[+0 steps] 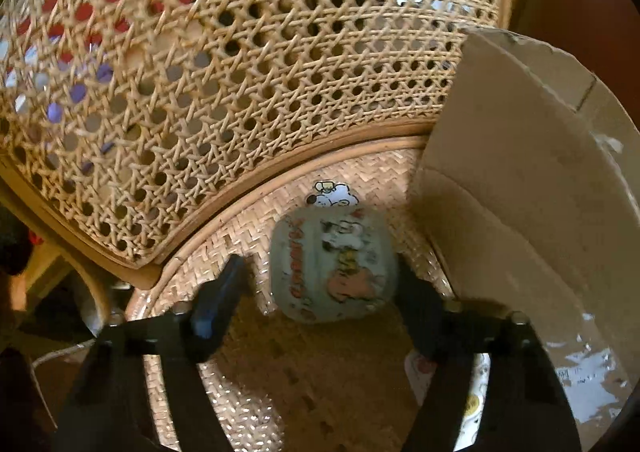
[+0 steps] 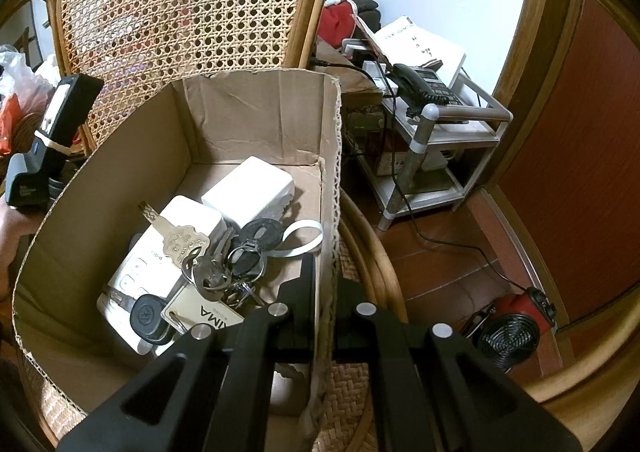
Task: Organize rigid objects
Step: 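Move the left gripper over the Snoopy case and grasp it, then carry the Snoopy case into the box and release it from the left gripper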
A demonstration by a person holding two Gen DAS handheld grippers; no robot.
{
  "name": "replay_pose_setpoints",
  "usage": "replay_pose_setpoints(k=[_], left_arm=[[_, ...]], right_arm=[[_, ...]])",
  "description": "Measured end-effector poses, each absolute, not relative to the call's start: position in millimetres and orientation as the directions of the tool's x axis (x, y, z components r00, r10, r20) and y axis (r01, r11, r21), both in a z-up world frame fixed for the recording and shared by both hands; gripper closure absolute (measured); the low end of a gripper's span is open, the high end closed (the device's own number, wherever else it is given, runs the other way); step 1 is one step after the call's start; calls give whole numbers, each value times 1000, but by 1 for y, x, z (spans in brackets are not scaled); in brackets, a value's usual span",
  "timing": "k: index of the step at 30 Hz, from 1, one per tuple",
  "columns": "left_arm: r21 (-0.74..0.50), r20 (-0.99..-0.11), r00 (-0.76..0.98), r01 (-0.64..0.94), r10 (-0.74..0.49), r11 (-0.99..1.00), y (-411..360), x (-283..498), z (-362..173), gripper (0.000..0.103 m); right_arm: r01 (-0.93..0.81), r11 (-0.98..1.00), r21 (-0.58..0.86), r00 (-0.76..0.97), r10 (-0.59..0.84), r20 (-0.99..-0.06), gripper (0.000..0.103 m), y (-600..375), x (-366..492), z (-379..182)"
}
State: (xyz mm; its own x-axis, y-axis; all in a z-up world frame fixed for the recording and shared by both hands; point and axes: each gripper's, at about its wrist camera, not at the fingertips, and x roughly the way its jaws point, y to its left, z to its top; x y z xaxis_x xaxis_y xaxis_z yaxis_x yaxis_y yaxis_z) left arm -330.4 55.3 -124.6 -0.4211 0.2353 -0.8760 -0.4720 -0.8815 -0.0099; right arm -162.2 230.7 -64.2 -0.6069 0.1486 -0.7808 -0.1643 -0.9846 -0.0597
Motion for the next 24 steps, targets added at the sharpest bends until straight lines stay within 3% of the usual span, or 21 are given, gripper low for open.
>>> replay_pose_setpoints(k=[1,13,20,24], left_arm=[[-3,-877,-422,-473,230,-881,56,-329,-123,48],[-48,-859,-444,-424,254,-904,28,-331,-95,48],[-140,-772,-520,-421,366,-896,15,-314,-38,48],[-191,-696,-540,-495,472,-847,26,-297,-3,48]], right_arm=[[-164,-985,-60,-607,149,-781,96,231,-162,-64],[-166,-984,-60,-607,150,-780,96,231,-162,-64],[-166,-984,-59,-607,149,-780,96,231,-162,-64],[-166,-984,-59,-607,149,-780,96,231,-162,-64]])
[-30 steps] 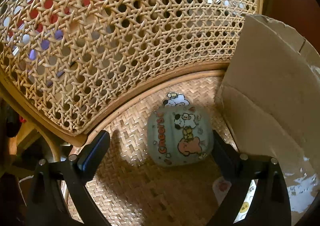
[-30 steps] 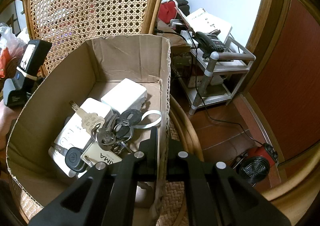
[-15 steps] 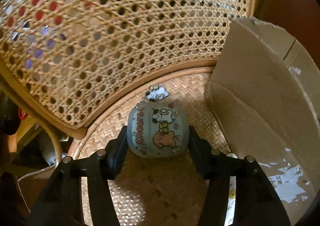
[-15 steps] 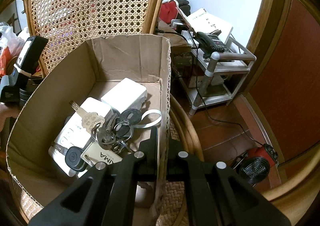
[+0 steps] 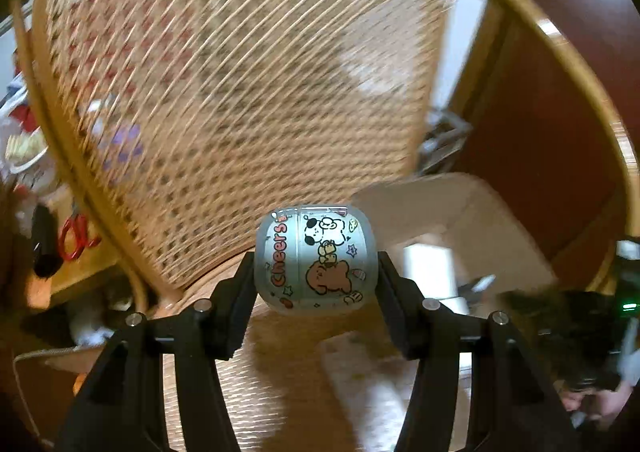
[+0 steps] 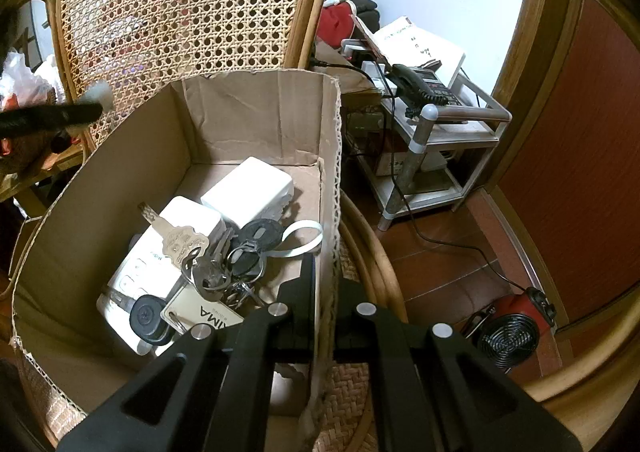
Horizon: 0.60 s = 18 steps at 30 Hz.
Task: Organize rigid objects
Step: 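Carry the Snoopy case into the box and release it from the left gripper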
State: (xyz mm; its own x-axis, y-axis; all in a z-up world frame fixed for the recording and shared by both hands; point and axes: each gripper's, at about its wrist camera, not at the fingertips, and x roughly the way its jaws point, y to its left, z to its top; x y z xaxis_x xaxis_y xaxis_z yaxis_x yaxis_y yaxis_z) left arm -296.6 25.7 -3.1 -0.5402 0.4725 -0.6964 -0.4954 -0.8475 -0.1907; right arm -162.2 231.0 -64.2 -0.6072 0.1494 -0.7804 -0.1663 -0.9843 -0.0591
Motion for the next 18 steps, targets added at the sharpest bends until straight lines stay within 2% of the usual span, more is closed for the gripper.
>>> replay_pose_setpoints(k=[4,9,18], left_arm=[[-212,-633,-535,-575,560,-790,41,-264,34,48],[-309,-611,-431,-642,663,-702,67,-251,35,48],[-240,-706,-342,-709,620,-663,117,-224,-5,48]], right_arm=[[-166,-984,-59,-608,149,-780,96,231,-162,-64],[-167,-984,-60,-607,150,-781,96,231,-162,-64],[-166,-984,-60,-607,150,-780,96,231,-162,-64]])
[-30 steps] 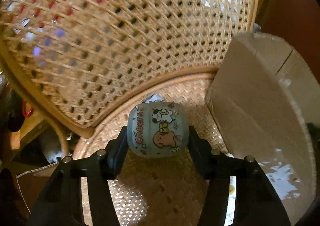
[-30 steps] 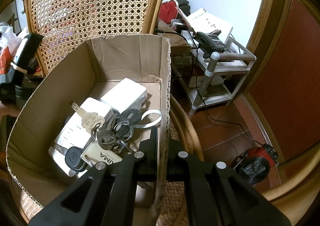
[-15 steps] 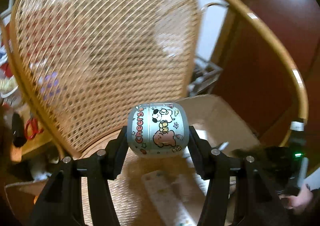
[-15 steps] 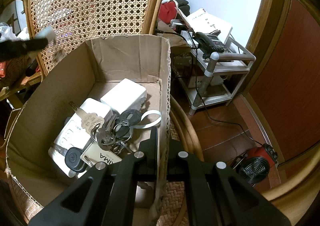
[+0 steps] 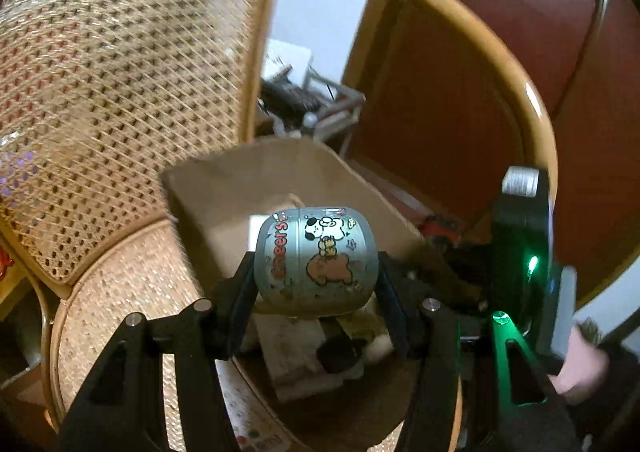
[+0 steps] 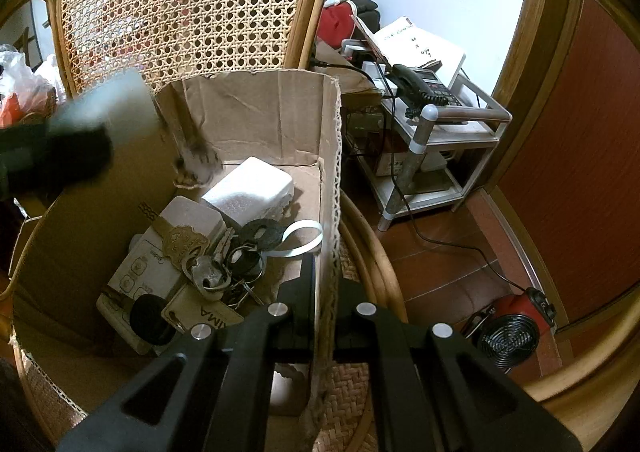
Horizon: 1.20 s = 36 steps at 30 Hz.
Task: Organize rigid objects
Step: 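Carry the Snoopy case into the box and release it from the left gripper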
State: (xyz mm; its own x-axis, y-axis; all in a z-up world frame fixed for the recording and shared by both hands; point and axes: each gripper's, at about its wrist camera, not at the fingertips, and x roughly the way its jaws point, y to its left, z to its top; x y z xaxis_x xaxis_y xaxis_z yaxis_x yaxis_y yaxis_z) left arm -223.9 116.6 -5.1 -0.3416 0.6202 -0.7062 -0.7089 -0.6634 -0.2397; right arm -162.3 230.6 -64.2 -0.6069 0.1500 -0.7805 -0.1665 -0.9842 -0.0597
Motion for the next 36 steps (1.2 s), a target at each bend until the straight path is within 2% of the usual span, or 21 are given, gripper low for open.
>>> replay_pose_setpoints(k=[6,15,28,31,33,35,36], left_arm=[[-201,-753,-312,-729,580,-654,144,-205,-29,48],[-205,-749,-314,-727,583,-655,155,-217,-41,48],[-207,-744,-325,-719,584,-664,144,-199,-25,42],[-207,-707,-374,-702,600,-682,137,-194,-15,42],[-202,-686,-401,-697,607,-688,130,-191,-8,40],[-207,-670,-414,-693,616,-691,122,-189,-3,27],[-208,-660,-429,-684,617,-699,115,-188,-1,24]], right_arm=[[-166,-984,-60,-607,149,-781,96,231,-162,-64],[-164,-985,-62,-607,150,-781,96,230,-163,-64],[-163,-985,-62,-607,150,-781,96,230,-163,-64],[-163,-985,-63,-607,150,-781,96,230,-163,-64],[-164,-985,-60,-608,149,-780,96,231,-163,-64],[-163,-985,-61,-608,149,-780,96,231,-163,-64],[-163,-985,-60,-608,148,-780,96,232,-163,-64]])
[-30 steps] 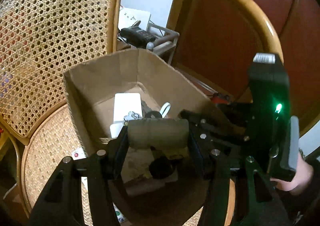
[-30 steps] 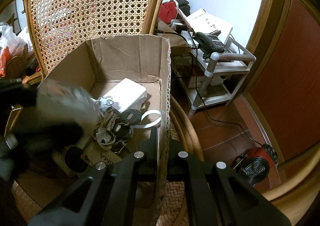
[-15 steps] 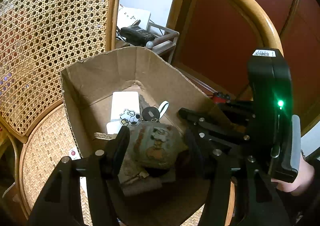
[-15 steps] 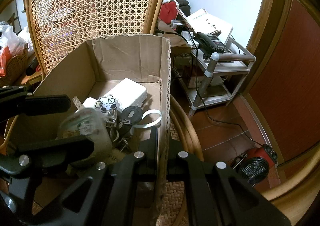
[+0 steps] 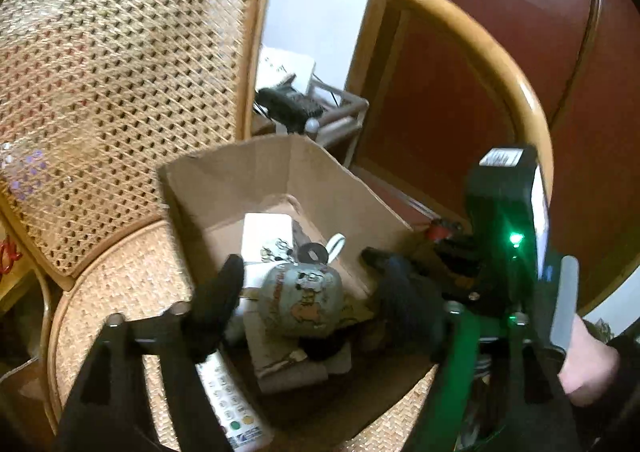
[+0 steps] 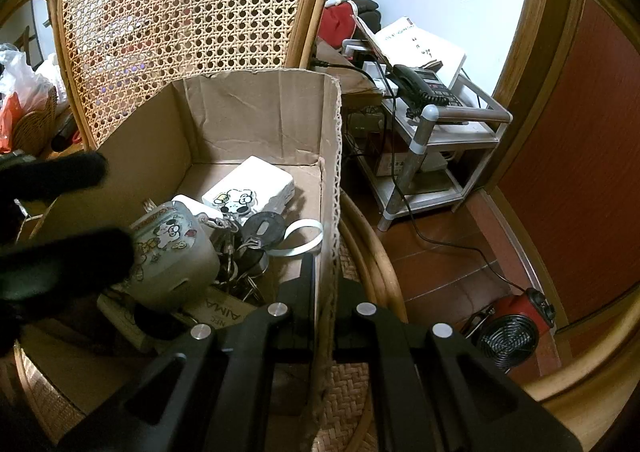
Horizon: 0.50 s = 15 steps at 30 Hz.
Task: Organize rigid objects
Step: 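Carry the Snoopy case into the box and release it from the left gripper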
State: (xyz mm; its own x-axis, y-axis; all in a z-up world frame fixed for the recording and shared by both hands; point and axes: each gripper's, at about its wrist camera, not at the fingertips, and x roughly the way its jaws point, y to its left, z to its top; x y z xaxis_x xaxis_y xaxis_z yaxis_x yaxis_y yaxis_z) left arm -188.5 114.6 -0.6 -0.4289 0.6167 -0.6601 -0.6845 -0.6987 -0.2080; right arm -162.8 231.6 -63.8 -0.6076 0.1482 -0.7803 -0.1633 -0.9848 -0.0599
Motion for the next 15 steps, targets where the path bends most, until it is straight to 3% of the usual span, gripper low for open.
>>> replay_pose_setpoints(k=[5,15], left_arm=[[-170,-647,-499,-643,576,-747,82,-186,5,23],[-118,-713,-522,-569,468,-814,19,-173,-21,22]], right_arm=[[-163,-985,-60,-608,148,-780,96,231,-163,-64],[-168,-984,-59,-608,150,-780,96,235,-163,-64]])
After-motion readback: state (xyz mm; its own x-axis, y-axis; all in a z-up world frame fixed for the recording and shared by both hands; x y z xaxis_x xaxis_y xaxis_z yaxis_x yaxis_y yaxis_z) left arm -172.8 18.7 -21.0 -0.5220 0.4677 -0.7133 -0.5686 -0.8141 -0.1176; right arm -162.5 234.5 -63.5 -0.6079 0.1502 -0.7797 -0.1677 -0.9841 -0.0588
